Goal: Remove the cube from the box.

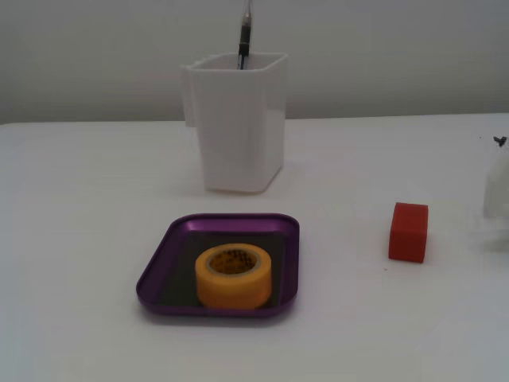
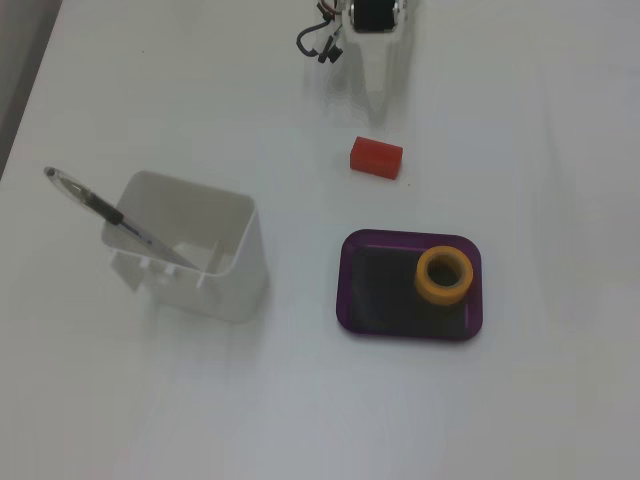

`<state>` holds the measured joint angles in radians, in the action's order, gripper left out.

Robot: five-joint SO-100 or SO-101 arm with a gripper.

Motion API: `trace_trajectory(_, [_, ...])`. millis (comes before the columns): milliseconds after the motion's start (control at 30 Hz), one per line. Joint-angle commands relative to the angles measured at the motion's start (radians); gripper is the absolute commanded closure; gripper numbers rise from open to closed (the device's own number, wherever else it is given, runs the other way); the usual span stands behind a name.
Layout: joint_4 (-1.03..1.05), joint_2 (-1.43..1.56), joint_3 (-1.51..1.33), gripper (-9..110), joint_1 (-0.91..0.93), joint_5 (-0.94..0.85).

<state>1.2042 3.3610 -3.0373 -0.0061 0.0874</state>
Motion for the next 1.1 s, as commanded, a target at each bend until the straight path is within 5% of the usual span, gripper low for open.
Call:
trace_trajectory(0, [0.002, 0.052, -0.006, 100, -0.002, 0.009])
trace_trajectory(1067, [-0.005, 0.052, -0.008, 100, -0.002, -0.002])
